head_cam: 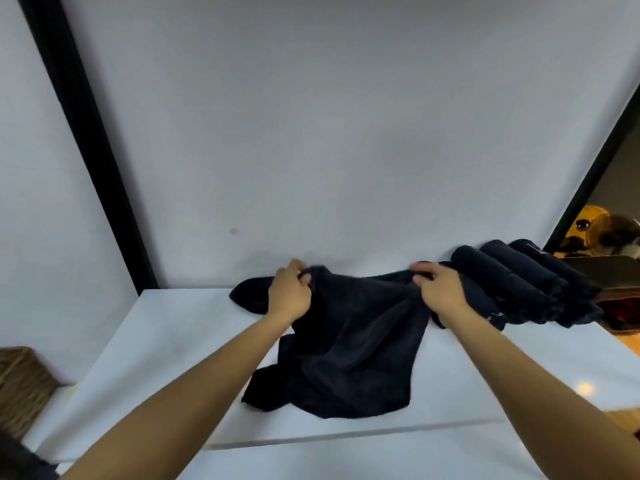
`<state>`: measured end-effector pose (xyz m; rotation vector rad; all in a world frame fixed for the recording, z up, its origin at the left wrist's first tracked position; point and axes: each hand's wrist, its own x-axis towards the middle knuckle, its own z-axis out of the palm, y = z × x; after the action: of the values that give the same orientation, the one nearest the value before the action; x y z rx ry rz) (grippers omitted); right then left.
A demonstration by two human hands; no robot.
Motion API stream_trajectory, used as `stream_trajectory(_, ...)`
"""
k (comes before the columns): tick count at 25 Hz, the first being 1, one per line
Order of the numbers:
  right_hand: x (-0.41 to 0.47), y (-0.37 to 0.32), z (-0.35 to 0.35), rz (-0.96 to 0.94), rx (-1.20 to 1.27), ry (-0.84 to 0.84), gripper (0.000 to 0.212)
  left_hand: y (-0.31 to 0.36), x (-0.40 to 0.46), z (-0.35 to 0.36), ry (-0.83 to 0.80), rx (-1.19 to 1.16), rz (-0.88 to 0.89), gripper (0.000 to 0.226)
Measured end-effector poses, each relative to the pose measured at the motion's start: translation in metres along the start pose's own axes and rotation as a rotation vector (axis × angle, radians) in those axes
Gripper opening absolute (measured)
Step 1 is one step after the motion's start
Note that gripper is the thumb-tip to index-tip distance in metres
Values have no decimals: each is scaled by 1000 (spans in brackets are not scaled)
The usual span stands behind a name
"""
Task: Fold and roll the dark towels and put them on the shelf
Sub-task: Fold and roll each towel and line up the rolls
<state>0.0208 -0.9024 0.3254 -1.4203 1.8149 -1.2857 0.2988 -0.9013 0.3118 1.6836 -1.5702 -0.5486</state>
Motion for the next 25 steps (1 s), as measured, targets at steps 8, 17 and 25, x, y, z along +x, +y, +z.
stream_trajectory(8,-13,0,-24,12,22,-170,31,20,-32,14,-1,-517,-533,104)
stream_trajectory(17,-46,77,-26,52,-181,-494,42,-4,-98,38,60,56,-431,14)
stream_trajectory(25,-27,9,-64,-39,255,-324,13,37,-85,-23,403,-209,-276,30)
